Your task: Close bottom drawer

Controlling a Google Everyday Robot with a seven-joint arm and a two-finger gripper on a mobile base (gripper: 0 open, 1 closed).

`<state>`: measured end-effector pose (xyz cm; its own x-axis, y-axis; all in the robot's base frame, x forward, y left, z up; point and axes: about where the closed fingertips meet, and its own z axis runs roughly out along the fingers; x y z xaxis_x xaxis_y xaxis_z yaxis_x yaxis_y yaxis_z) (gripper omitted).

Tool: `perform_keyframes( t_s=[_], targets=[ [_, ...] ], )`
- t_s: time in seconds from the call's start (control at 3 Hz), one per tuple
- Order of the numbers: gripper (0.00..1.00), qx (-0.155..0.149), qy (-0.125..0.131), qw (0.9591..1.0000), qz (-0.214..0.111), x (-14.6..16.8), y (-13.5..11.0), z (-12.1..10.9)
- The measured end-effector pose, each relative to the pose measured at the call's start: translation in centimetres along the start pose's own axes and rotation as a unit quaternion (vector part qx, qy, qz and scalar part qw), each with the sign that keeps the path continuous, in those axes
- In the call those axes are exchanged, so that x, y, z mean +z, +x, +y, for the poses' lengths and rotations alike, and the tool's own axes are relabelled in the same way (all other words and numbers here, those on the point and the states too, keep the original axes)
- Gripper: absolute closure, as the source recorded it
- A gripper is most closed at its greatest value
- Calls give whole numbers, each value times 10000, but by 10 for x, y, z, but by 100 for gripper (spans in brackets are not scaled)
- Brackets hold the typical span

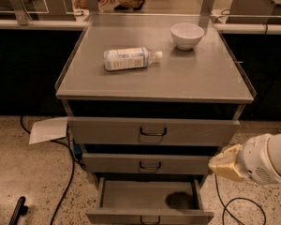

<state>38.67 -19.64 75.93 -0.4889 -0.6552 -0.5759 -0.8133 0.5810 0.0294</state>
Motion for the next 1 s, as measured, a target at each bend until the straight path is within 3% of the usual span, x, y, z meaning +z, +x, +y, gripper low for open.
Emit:
perform_keyframes(
  t_s=[0.67,1.0],
  targets=[
    [100,528,-402,9974,-263,124,79,-14],
    [100,808,-446,9955,-236,175,111,-24]
  ],
)
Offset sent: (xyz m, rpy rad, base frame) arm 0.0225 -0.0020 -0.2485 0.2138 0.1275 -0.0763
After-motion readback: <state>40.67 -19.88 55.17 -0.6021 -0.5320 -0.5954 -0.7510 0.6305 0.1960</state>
